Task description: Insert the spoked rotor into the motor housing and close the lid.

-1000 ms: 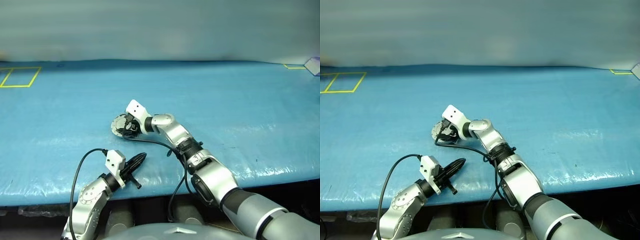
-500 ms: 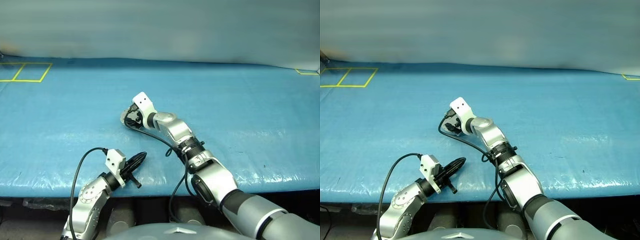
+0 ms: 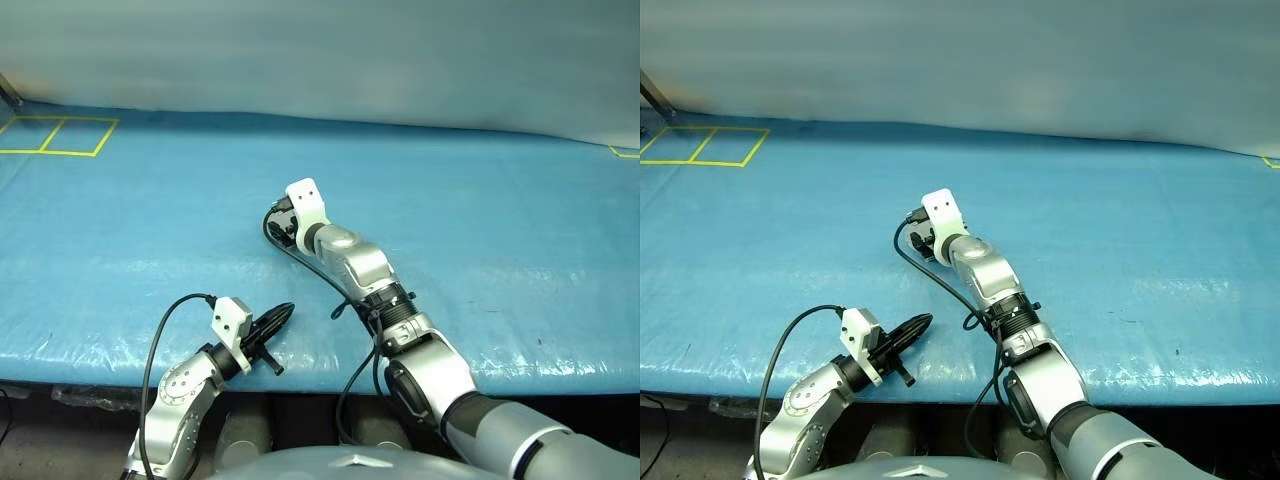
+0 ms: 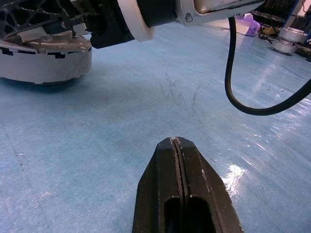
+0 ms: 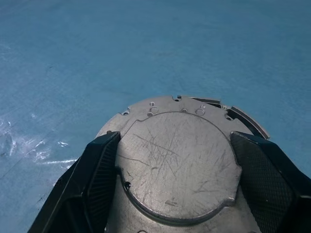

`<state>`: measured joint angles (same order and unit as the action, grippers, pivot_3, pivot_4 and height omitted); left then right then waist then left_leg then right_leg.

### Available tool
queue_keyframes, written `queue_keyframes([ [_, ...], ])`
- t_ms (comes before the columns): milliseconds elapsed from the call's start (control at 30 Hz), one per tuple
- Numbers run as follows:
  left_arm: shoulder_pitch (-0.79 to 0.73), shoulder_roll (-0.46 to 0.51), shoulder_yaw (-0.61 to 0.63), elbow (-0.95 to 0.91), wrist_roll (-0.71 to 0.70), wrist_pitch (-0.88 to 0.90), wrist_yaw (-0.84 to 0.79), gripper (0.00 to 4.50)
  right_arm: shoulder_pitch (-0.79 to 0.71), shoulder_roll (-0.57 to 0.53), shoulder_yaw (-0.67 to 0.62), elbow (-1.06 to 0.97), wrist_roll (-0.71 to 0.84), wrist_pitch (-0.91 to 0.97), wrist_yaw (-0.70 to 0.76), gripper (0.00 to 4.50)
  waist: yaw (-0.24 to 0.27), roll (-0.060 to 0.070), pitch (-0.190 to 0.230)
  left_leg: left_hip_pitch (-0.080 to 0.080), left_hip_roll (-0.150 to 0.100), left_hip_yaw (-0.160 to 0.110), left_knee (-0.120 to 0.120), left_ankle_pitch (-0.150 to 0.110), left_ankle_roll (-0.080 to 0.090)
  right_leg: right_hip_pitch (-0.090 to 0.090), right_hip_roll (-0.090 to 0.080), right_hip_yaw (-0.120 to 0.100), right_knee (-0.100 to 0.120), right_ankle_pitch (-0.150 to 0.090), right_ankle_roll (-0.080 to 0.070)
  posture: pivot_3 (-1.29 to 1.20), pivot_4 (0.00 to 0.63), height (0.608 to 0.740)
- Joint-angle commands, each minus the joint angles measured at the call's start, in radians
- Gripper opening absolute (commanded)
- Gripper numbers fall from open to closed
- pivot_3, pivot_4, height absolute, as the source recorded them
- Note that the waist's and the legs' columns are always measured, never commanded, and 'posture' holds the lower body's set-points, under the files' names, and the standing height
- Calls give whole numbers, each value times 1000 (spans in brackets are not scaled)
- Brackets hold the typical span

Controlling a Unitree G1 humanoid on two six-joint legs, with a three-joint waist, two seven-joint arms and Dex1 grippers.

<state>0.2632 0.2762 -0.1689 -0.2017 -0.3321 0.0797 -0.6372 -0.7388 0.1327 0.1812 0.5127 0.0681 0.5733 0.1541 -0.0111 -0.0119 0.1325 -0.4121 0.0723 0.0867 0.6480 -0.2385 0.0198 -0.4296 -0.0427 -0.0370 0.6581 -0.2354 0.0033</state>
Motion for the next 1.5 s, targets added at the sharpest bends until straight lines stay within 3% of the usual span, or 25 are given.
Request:
queue_keyframes([
  [33, -1, -4, -7, -33, -3, -6, -5, 0, 83, 15, -17, 39, -15, 25, -43, 3265, 0, 0, 0, 0, -1, -1, 0, 0, 0, 0, -1, -1, 0, -1, 1, 0, 150, 740],
  [467, -1, -6, -14, -33, 0, -3, -4, 0, 104, -13, 16, -185, -20, 121, -10, 3265, -1, 0, 0, -6, -5, -2, -2, -2, 5, 1, -1, -3, 0, -2, 8, 0, 150, 740],
  [800, -7, -11, -25, -26, 0, -5, -5, 0, 161, -58, 29, -193, -57, 173, -27, 3265, 0, 0, 0, -6, -11, -2, -1, -5, 9, 2, -2, -3, 0, -5, 12, 0, 150, 740],
  [1500, -12, -12, -36, -14, -5, -4, -14, 0, 488, -81, 6, -633, -29, 461, -77, 3265, 0, -4, -6, -3, -11, -6, -1, -5, 9, 3, -10, -4, -1, -10, 11, 0, 150, 740],
])
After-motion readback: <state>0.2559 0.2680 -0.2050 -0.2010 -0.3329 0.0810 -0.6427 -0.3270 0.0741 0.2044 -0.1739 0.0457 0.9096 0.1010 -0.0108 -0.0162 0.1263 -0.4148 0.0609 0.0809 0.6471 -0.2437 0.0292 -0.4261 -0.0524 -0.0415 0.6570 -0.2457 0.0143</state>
